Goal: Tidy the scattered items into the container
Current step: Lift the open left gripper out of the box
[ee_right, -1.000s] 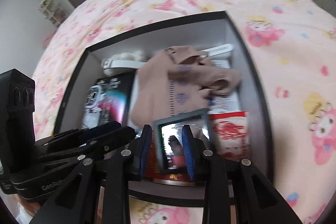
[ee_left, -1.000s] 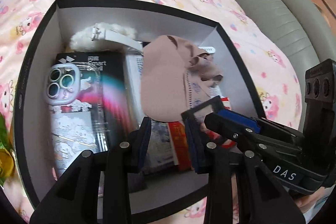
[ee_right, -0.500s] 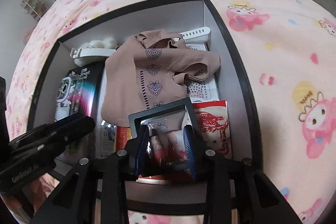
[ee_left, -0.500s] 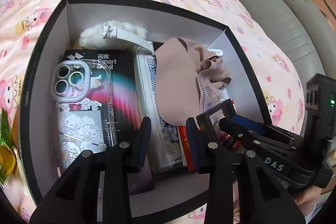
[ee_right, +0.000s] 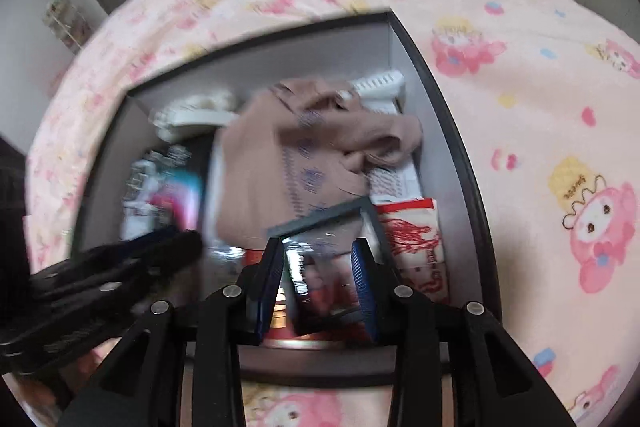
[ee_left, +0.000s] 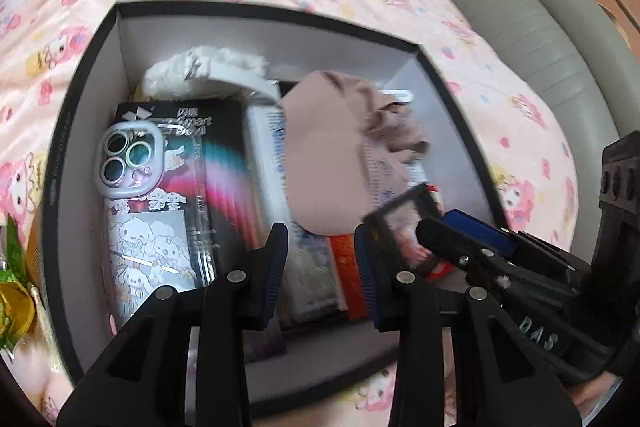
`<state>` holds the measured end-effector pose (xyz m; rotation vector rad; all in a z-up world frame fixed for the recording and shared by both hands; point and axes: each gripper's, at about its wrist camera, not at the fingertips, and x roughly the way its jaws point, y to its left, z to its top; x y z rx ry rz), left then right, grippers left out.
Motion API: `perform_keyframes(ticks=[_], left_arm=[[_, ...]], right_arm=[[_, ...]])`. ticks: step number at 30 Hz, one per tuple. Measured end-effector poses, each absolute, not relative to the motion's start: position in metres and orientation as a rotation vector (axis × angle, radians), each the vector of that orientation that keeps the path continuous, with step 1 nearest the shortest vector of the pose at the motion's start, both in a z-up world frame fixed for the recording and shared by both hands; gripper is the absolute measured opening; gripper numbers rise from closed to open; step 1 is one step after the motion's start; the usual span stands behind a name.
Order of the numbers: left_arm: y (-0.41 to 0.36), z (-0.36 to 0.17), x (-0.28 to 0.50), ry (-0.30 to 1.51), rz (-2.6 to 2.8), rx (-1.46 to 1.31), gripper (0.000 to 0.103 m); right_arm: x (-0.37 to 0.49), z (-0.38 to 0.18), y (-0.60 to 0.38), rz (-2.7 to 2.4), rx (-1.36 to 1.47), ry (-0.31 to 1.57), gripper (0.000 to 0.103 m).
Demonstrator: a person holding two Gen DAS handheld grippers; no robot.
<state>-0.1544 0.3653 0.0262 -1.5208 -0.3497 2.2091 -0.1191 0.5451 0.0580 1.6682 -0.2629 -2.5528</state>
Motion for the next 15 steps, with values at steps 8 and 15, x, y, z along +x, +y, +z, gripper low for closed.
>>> perform_keyframes(ticks=[8,15], left_arm=[[0.346,0.086,-0.095,-0.156,2.257,-1.362,0.035],[0.282,0.119,-0.047,-0.104,2.305,-1.368,0.035]], right_arm=[[-0.06,0.111,0.511,-2.713,1.434,-0.123,0.031],[-0.021,0.133,0.454,-2.614,1.322,-0.1,0.031]])
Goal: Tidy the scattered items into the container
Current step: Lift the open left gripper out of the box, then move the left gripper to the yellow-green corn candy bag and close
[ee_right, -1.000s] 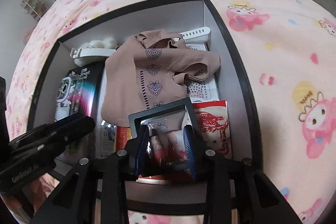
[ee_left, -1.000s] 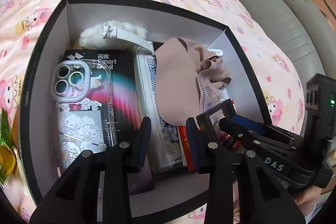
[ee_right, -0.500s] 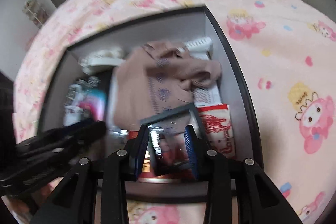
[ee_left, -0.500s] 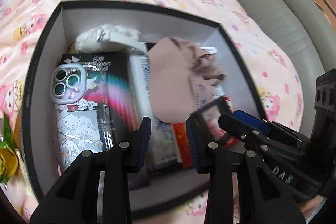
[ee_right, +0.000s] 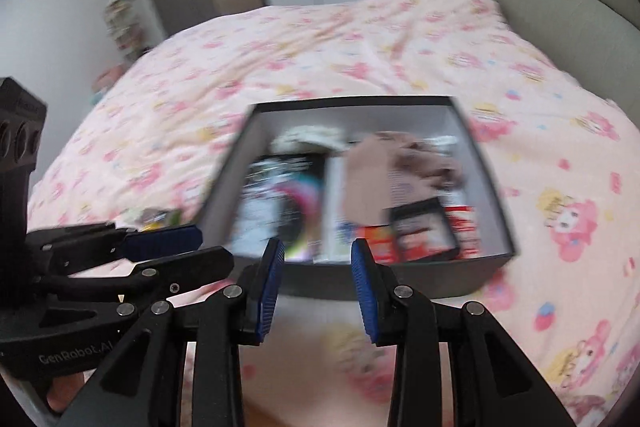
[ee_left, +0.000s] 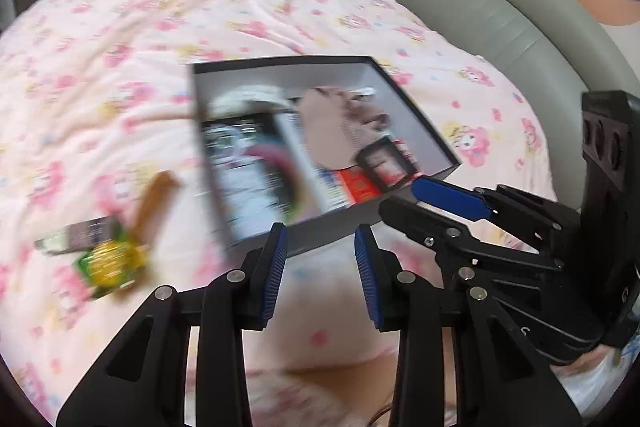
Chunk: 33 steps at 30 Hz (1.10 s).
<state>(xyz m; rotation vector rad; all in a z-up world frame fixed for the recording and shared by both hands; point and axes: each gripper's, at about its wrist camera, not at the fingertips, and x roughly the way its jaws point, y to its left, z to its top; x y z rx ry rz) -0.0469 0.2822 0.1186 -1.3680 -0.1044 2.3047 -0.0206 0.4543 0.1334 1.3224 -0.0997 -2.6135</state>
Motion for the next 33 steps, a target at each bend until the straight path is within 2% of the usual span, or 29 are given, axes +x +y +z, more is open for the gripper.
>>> perform_keyframes(ticks=[5,8,9,16,22,24,26,28,30,33], left_arm=[[0.204,0.112,-0.031,-0.235,2.337,-1.443,0.035],[0.164,0.101,-0.029,-0.291,2.381,-1.503,0.04],[0.148,0.094,-0.031,-0.331,2.387,-1.532,0.042],[0.081,0.033,-0.055,-0.459,2.345,-1.736,0.044],[0.057,-0.008,-0.082,-0.712,2.211,-1.756,0.044],[0.053,-0.019,-0.09,-0.772,2.171,-1.763,0.044],[0.052,-0.03,-0.098,-0.804,2.124,-1.788,0.044],[0.051,-0.041,-0.103,-0.832,2.059,-1.821,0.049],[0.05,-0.048,-0.102,-0.832,2.024,-1.85,0.049],[0.044,-0.048,-0.09,-0.799,2.066,-1.851,0.049]], right_arm=[[-0.018,0.128,0.383,-2.427,1.328,-0.033,0.031],[-0.018,0.119,0.345,-2.339,1.318,-0.065,0.031],[-0.018,0.114,0.335,-2.308,1.32,-0.083,0.032],[-0.054,0.053,0.277,-2.173,1.498,-0.08,0.034],[-0.082,0.029,0.271,-2.165,1.567,-0.208,0.034],[-0.089,0.024,0.268,-2.168,1.573,-0.219,0.039],[-0.097,0.014,0.263,-2.134,1.601,-0.232,0.04],[-0.103,0.003,0.256,-2.087,1.64,-0.219,0.04],[-0.105,-0.005,0.253,-2.05,1.648,-0.224,0.04],[-0.095,-0.004,0.252,-1.977,1.619,-0.22,0.034]])
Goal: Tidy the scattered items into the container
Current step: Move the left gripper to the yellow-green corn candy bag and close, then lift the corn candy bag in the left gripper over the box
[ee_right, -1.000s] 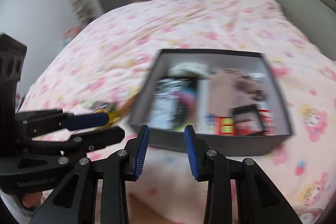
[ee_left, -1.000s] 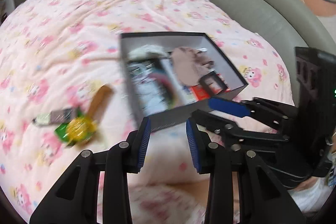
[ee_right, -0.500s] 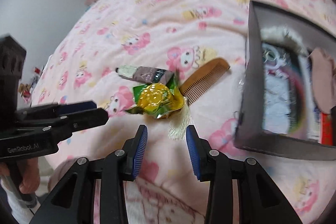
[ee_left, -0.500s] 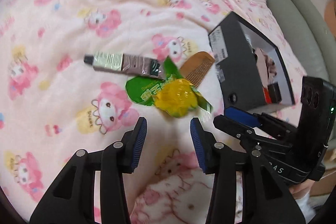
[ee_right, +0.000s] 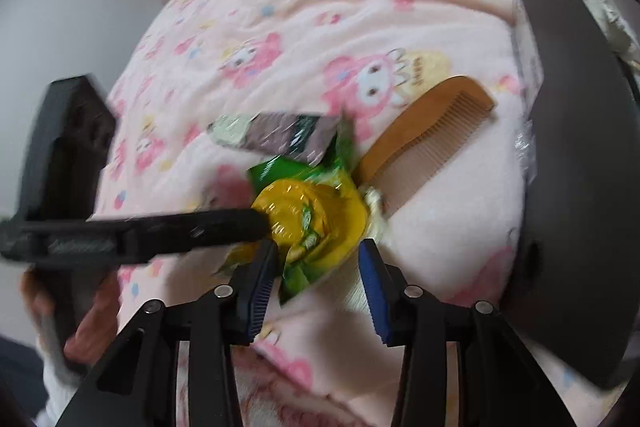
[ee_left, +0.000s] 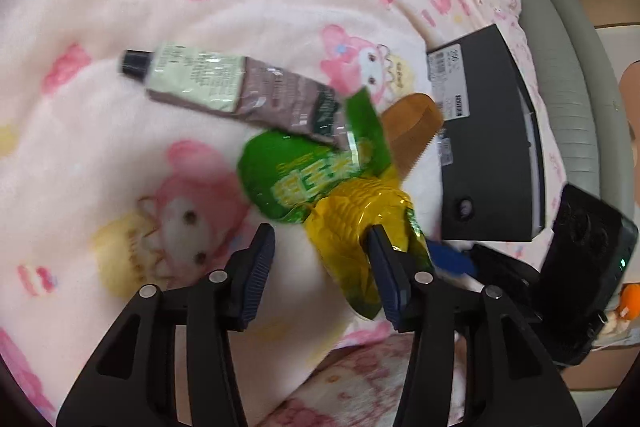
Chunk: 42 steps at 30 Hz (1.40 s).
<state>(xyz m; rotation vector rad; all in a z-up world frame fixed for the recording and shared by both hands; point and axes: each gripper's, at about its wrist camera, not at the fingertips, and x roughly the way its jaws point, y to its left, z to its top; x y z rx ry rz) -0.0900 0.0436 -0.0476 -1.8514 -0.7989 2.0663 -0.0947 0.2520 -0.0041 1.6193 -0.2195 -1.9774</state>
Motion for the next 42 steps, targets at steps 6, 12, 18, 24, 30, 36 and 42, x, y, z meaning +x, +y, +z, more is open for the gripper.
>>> perform_keyframes(ticks=[6,12,18,24,30,36,42], left_arm=[[0.037,-0.054,-0.084,-0.903,1.978,-1.797,0.049],[0.031,-0.071,-0.094,-1.045,1.888,-1.786,0.049],[0.025,-0.097,-0.098,-1.217,1.752,-1.793,0.047],[0.038,-0.079,-0.092,-1.144,1.793,-1.762,0.044],[0.058,-0.038,-0.078,-0.953,1.868,-1.746,0.038],[0.069,-0.032,-0.079,-0.886,1.829,-1.787,0.041],[0.062,-0.077,-0.091,-1.01,1.683,-1.906,0.053]], right_arm=[[-0.08,0.016,0.263,-2.01,1.583,-0.221,0.035],[-0.105,0.013,0.257,-2.088,1.563,-0.273,0.042],[-0.118,-0.032,0.254,-1.97,1.707,-0.393,0.044],[-0.108,-0.026,0.261,-1.934,1.661,-0.399,0.035],[-0.083,0.004,0.268,-1.983,1.587,-0.331,0.034],[-0.054,0.017,0.287,-2.007,1.579,-0.273,0.033],[-0.056,-0.018,0.301,-1.929,1.666,-0.37,0.034]])
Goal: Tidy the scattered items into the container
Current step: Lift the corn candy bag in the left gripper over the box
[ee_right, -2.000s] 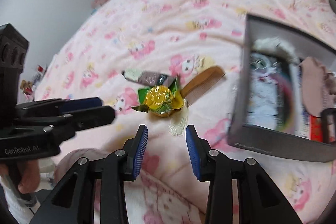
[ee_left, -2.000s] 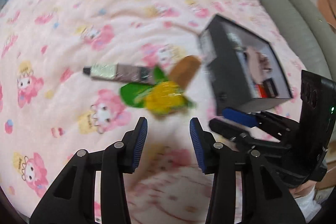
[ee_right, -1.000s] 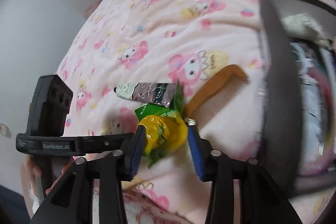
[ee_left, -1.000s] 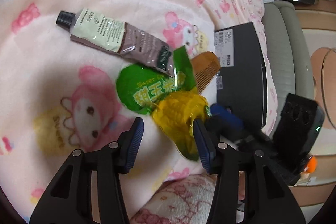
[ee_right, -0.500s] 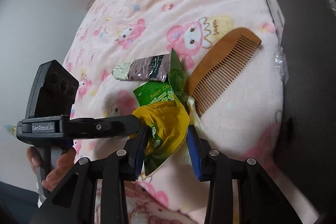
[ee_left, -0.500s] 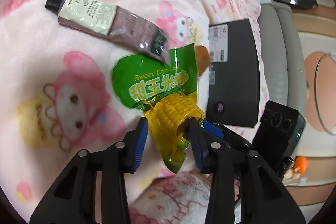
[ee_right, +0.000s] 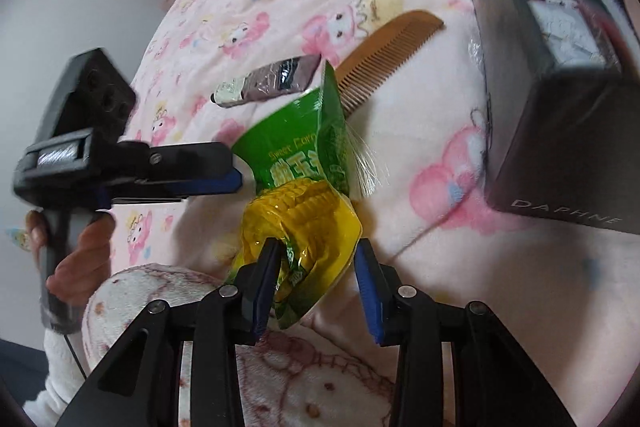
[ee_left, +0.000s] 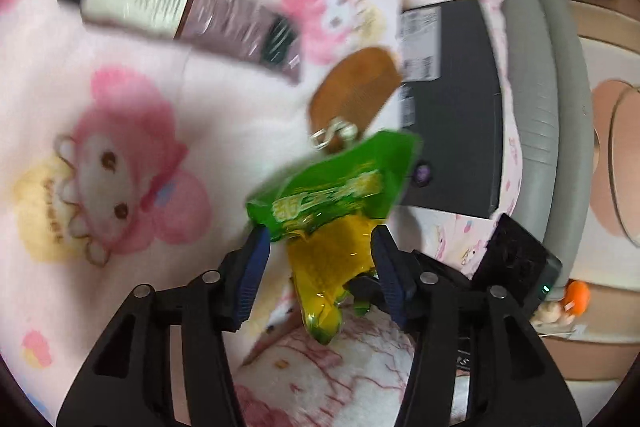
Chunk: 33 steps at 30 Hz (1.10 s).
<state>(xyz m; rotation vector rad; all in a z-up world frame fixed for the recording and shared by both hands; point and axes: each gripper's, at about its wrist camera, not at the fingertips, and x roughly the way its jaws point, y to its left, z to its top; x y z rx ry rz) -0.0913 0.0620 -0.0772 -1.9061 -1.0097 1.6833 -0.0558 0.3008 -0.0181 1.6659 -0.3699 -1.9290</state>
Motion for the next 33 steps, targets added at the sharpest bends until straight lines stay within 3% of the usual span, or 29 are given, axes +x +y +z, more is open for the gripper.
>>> perform_keyframes(ticks=[6,8,10,11,18,26,33], left_arm=[[0.086,-0.076,-0.099,-0.882,1.67,-1.952,0.061],[0.093,-0.069,-0.1,-0.85,1.687,-1.94,0.059],[0.103,-0.056,-0.096,-0.829,1.673,-1.899,0.051],[0.108,-0.047,-0.092,-0.814,1.696,-1.874,0.055],[0.126,0.022,-0.074,-0.757,1.931,-1.735,0.048],[0.186,0.1,-0.087,-0.637,2.075,-1.524,0.048],[0.273,0.08,-0.136,-0.598,2.017,-1.492,0.048]], right_arm=[[-0.061,-0.019,0.289,-1.911,1.65,-0.321,0.035],[-0.06,-0.012,0.29,-1.929,1.623,-0.316,0.032],[-0.058,-0.003,0.292,-1.943,1.589,-0.344,0.03],[-0.057,0.004,0.295,-1.947,1.565,-0.356,0.028],[-0.037,0.062,0.311,-2.024,1.4,-0.311,0.027],[-0.031,0.133,0.358,-2.115,1.202,-0.324,0.027],[-0.068,0.138,0.423,-2.199,1.243,-0.254,0.026]])
